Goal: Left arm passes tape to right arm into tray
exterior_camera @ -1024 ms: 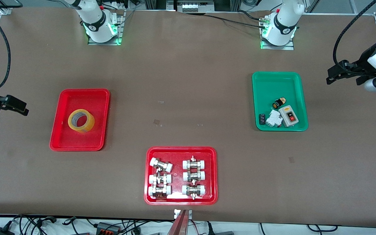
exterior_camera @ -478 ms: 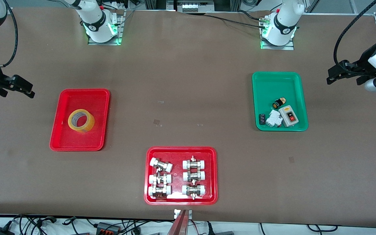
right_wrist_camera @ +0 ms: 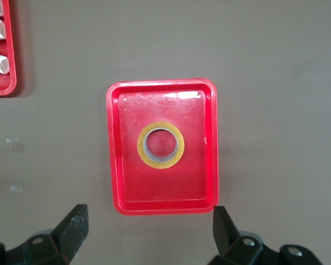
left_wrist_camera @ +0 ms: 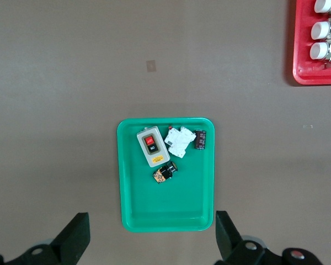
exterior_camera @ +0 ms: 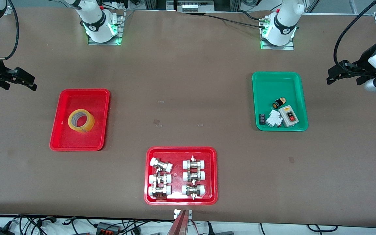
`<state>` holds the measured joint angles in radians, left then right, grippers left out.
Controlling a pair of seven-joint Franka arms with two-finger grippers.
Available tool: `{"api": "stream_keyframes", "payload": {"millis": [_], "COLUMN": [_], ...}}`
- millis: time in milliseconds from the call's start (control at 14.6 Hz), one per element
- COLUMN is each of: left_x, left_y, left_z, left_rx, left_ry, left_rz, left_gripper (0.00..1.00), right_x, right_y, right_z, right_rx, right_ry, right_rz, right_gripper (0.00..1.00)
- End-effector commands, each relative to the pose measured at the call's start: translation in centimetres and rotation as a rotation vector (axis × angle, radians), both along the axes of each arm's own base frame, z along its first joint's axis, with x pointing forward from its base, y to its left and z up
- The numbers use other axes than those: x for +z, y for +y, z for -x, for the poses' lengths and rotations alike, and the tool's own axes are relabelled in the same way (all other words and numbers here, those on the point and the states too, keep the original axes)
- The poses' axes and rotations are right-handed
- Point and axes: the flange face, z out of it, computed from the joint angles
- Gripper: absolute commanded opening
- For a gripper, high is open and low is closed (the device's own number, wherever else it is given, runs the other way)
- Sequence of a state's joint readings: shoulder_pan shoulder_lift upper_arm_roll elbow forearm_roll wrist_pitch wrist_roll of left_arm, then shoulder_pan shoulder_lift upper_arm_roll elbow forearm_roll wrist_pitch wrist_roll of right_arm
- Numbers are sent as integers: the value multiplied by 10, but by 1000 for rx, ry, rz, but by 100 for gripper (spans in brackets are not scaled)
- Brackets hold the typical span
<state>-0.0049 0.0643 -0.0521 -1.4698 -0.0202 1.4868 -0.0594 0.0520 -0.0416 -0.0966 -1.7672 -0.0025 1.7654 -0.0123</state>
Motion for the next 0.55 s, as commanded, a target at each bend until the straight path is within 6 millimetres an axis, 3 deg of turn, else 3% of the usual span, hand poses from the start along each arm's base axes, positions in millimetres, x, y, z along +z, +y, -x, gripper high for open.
{"api": "stream_keyframes", "payload": {"millis": [0,478], "left_x": [5,5], "left_y": [0,0], "left_z": [-2,-2], "left_rx": [9,9], "left_ry": [6,6], "left_rz": [15,15], "left_gripper": [100,100], "right_x": [0,3], "right_y": [2,2], "right_z": [10,12], "right_rx": [13,35], "right_ry": [31,30], "right_rz": [3,8], "right_gripper": [100,100]}}
